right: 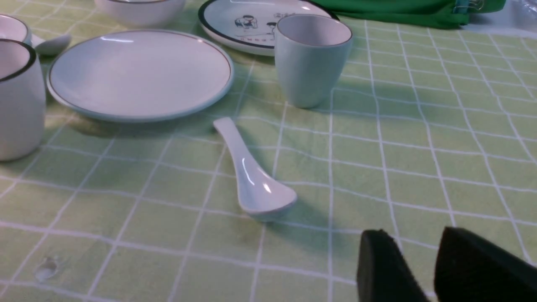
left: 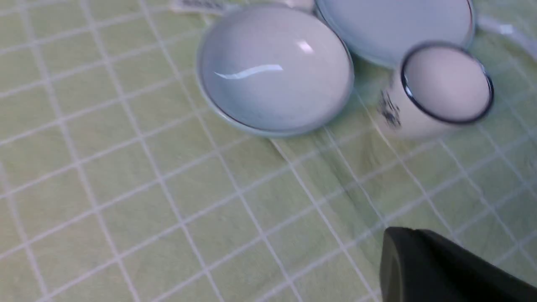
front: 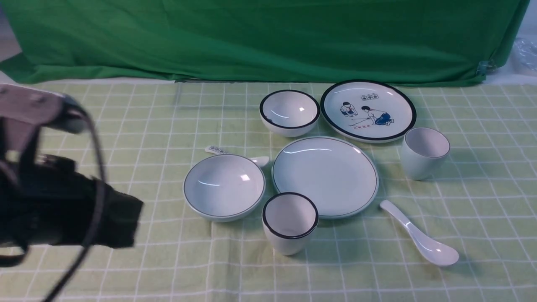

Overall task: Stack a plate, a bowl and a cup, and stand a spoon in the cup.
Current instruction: Use the left arm to grab a blue rice bowl

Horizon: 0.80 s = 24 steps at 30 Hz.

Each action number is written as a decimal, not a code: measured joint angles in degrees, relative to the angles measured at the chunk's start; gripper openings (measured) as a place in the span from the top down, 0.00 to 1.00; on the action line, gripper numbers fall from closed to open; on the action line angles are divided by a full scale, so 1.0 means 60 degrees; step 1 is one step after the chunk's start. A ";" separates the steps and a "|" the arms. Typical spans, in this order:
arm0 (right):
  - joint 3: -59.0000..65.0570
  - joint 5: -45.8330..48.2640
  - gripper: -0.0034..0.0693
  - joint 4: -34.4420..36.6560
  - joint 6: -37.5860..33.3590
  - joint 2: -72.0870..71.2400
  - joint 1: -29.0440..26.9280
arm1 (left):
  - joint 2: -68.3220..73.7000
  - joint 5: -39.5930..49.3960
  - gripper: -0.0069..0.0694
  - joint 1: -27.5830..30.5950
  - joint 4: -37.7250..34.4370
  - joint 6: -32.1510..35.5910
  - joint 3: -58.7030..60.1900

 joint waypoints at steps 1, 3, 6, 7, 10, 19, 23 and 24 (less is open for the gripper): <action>0.0000 0.0000 0.63 0.0000 0.0000 0.0000 0.0000 | 0.0557 0.0155 0.91 -0.0464 0.0263 0.0014 -0.0285; 0.0000 -0.0012 0.63 0.0000 0.0000 0.0000 0.0000 | 0.1284 0.0367 0.91 -0.1140 0.0507 0.0012 -0.0776; 0.0000 -0.0406 0.63 0.0090 0.0214 0.0000 0.0000 | 0.2104 0.0598 0.91 -0.1490 0.0719 0.0086 -0.1593; 0.0000 -0.0644 0.63 0.0244 0.0520 0.0000 0.0000 | 0.2319 0.0715 0.91 -0.1511 0.0764 0.0158 -0.1917; 0.0000 -0.1644 0.63 0.0925 0.2339 0.0000 0.0000 | 0.3001 0.1088 0.91 -0.1511 0.1105 0.0366 -0.2689; -0.0857 -0.2011 0.75 0.1300 0.5488 0.0320 0.0430 | 0.5320 0.1465 0.90 -0.1511 0.1987 0.0807 -0.4105; -0.2542 -0.0215 0.81 0.1310 0.3831 0.1202 0.1155 | 0.6118 0.1473 0.85 -0.1511 0.2012 0.1516 -0.4473; -0.3388 0.0524 0.81 0.1310 0.3018 0.1749 0.1515 | 0.6424 0.1466 0.81 -0.1511 0.2020 0.1795 -0.4610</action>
